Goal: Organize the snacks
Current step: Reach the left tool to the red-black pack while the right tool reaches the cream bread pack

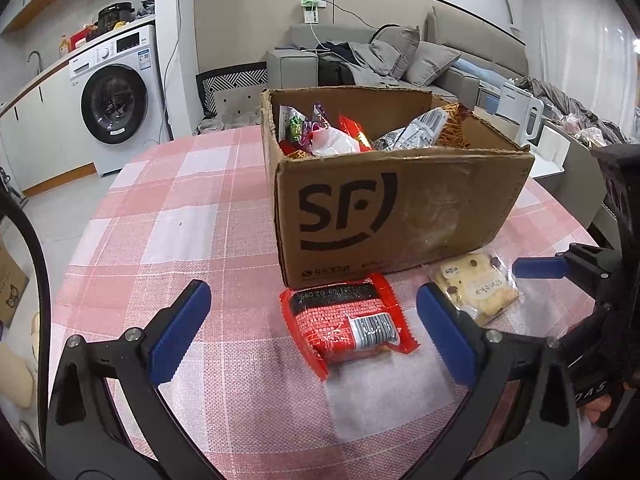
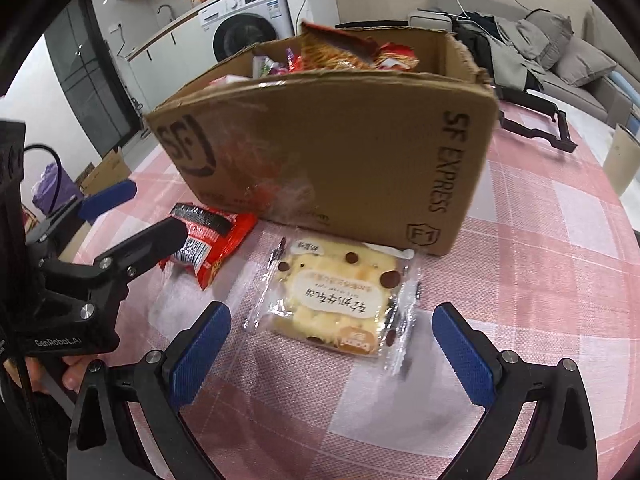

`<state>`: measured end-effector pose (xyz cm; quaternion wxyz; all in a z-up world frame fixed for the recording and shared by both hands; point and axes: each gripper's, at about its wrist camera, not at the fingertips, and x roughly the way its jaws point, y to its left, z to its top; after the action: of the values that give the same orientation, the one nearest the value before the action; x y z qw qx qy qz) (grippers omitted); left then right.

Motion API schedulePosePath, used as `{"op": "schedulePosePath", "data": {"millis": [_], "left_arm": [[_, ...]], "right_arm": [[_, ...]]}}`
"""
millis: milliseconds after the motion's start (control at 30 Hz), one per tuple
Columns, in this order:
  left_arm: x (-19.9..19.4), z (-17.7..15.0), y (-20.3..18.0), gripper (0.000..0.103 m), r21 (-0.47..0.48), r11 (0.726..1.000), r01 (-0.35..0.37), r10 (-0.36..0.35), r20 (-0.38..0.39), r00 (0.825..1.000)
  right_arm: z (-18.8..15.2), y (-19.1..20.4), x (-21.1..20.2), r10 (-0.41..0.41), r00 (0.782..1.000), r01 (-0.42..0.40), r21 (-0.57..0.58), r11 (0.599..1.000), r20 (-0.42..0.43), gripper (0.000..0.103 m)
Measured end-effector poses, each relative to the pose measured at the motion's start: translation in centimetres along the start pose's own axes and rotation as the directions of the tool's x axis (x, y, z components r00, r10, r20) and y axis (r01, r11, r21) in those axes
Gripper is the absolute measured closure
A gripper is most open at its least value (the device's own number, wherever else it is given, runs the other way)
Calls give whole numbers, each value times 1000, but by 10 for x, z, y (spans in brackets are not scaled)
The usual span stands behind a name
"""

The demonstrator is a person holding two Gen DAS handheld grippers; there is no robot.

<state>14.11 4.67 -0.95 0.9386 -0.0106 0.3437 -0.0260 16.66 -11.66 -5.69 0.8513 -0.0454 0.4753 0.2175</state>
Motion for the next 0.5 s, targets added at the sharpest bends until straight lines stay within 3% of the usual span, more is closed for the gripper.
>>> {"op": "schedulePosePath", "data": {"millis": [500], "left_arm": [[2,-2,2,0,-26,1000,3,-3,-6,1000]], "right_arm": [[-1,21,17,-131,990,128,-49,991,-51,0]]}}
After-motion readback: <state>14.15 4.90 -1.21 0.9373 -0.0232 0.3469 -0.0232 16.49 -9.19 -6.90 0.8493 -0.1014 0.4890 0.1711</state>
